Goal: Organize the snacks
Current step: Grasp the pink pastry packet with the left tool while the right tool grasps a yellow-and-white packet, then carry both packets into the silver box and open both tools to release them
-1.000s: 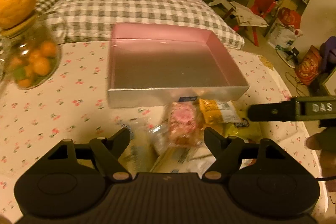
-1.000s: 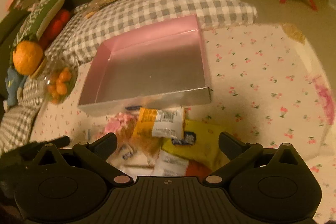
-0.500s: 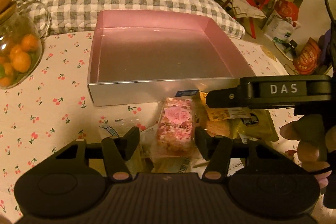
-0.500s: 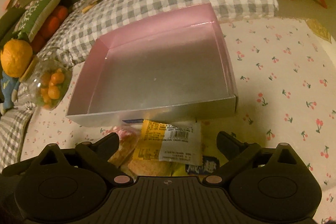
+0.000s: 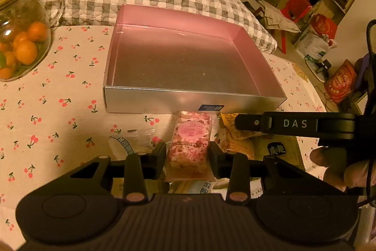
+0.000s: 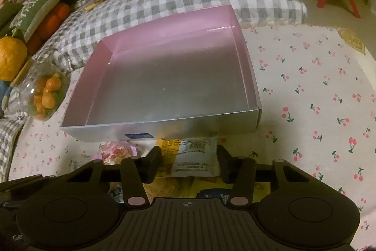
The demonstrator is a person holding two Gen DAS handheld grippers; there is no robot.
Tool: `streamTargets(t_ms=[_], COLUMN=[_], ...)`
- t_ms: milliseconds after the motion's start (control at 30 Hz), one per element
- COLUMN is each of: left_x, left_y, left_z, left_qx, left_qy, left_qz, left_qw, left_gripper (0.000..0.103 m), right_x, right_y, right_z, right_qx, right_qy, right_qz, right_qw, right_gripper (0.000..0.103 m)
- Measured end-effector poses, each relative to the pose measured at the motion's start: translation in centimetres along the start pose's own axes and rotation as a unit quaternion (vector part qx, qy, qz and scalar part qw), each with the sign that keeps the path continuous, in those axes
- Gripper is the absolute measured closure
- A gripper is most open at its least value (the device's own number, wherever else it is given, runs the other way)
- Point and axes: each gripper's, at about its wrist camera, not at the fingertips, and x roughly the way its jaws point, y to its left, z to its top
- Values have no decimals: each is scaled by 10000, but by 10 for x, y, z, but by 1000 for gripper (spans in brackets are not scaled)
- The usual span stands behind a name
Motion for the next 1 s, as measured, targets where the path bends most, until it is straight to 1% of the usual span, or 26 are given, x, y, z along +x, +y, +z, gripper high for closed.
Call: streamTargets(t_ms=[167,333,500,700,1000], left_x=[0,-5,-9,-14,-23], left_y=[0,-1,0,5,8], left_z=[0,-1,-2,-2,0], left_qx=[-98,-96,-117,-234,-322], left_qy=[25,28,32,13,-58], left_qz=[15,28,32,34,-15], left_qw=[9999,9999,9999,9997,9995], left_gripper=[71,72,72,72,73], right_x=[-7,-13,-24,-33,-46], right_y=[0,0,0,-2,-5], right_z=[1,0,1,1,0], right_qx=[-44,-46,0,57,164], right_qy=[-76,-159,-245,-294,-368], right_qz=[78,88,211,341,468], right_qw=[9999,9998,9995,9990,9981], right_gripper=[69,74,82,87,91])
